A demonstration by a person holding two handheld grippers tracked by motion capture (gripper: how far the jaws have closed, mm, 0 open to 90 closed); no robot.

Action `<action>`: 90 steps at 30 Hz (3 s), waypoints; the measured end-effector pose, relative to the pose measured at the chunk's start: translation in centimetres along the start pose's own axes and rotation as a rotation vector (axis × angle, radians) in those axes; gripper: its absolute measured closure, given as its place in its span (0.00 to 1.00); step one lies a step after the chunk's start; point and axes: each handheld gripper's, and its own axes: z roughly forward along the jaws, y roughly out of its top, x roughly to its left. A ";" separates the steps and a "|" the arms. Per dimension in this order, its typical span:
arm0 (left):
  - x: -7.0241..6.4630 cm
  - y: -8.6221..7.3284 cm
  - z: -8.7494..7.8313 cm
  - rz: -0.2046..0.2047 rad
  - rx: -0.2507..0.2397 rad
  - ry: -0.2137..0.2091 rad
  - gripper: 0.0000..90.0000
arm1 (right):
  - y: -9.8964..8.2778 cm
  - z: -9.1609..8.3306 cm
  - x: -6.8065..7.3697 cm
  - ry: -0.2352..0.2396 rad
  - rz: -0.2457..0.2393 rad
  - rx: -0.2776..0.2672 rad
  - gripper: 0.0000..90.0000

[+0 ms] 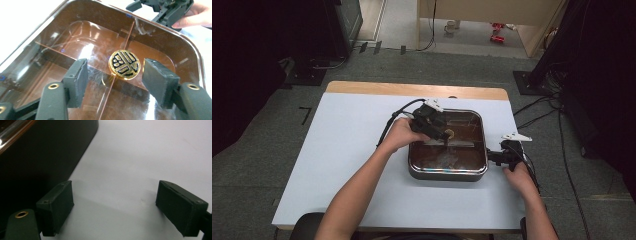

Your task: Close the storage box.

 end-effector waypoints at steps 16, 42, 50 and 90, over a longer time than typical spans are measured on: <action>-1.3 -2.3 -4.1 -0.094 -0.046 0.165 0.36 | 0.0 0.0 0.0 0.000 0.000 0.000 0.16; -4.7 -8.7 -8.0 -0.152 -0.159 0.324 0.23 | 0.0 0.0 0.0 0.000 0.000 -0.002 0.16; -5.0 -10.3 -8.7 -0.155 -0.161 0.345 0.22 | 0.0 0.0 0.0 -0.001 -0.001 -0.001 0.16; -5.2 -18.3 -4.7 -0.220 -0.048 0.406 0.23 | 0.0 0.0 0.0 -0.001 0.000 -0.001 0.16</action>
